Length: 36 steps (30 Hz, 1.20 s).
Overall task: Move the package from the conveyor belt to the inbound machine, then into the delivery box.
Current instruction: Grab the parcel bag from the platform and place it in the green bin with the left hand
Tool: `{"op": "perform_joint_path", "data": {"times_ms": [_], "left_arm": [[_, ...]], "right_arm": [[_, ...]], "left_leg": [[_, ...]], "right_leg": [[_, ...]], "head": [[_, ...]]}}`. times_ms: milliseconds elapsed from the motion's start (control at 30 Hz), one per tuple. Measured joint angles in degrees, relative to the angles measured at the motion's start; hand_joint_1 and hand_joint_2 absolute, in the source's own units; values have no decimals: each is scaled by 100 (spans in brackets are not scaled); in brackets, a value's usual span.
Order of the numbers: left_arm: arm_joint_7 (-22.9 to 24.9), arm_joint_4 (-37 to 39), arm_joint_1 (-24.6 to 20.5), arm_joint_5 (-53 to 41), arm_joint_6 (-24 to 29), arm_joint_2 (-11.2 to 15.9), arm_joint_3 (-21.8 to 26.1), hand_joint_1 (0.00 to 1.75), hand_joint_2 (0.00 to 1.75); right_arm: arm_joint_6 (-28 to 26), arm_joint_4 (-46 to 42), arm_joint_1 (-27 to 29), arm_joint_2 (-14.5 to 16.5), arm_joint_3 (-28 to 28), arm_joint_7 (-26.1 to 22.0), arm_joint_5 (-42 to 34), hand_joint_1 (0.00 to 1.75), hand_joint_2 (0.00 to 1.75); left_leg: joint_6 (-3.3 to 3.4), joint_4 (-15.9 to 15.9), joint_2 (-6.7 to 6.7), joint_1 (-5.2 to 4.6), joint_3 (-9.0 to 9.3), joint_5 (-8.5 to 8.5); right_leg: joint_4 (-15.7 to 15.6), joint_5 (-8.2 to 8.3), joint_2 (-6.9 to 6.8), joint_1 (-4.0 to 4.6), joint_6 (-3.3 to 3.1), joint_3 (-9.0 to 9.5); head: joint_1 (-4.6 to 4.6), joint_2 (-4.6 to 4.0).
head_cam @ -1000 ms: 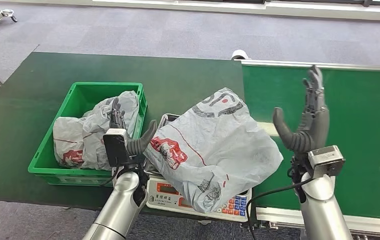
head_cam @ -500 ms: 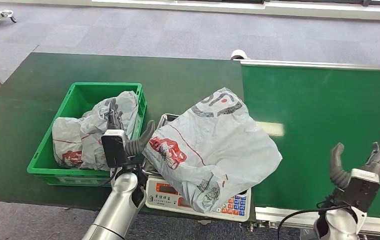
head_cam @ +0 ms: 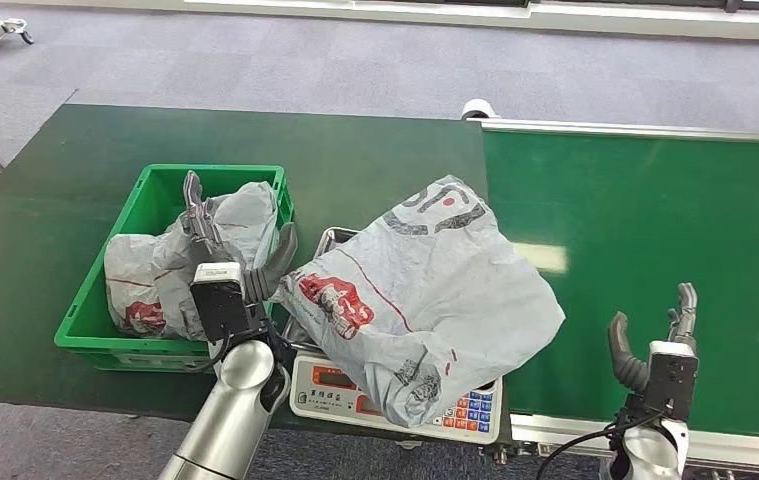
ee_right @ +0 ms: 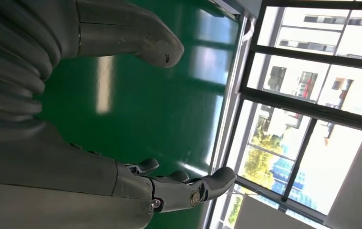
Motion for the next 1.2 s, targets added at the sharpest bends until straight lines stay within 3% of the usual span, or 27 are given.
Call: {"op": "perform_joint_path", "data": {"times_ms": [200,367,467,600,733,900,1167,1200], "left_arm": [[-1,-791,66,-362,46,304,-732,0,175],[12,-1144,63,-683,-245,512,-1285,0,175],[383,-1062,2,-1389,-1174,568,-1526,0,175],[1787,-504,-122,-2607,-2876,540,-1730,0,175],[2171,295,-248,-3321,-3167,420,-1754,0,0],[2336,1167,-398,-3830,-3262,281,-1754,0,0],[2682,1809,-583,-4199,-3048,145,-1754,0,0],[2830,1890,-630,-4327,-2927,123,-1753,0,44]], "right_arm": [[179,269,-113,-3,2,-2,84,0,175],[252,369,-183,-3,9,-3,79,0,175],[405,436,-260,-3,30,-4,55,0,175],[565,581,-393,-4,49,-9,76,0,175],[684,735,-467,-19,50,-11,99,0,175],[714,856,-536,-22,50,-12,122,0,175],[645,941,-549,-25,50,-13,118,0,175],[622,942,-540,-25,50,-13,115,0,175]], "left_leg": [[1,0,2,0,0,1],[1,0,3,0,1,1],[2,0,2,-1,2,1],[2,0,7,-5,6,2],[2,1,13,-6,6,2],[1,0,13,-5,6,2],[1,0,11,-5,4,2],[1,0,11,-5,4,2]], "right_leg": [[0,1,-1,0,-1,0],[0,1,0,0,-1,0],[0,0,-1,-1,0,0],[0,4,4,-5,0,0],[0,8,9,-6,2,-3],[0,7,9,-4,1,-4],[0,6,8,-5,1,-4],[0,6,8,-5,1,-4]], "head": [[0,0],[-1,0],[0,0],[0,0],[0,0],[0,0],[0,0],[0,0]]}}
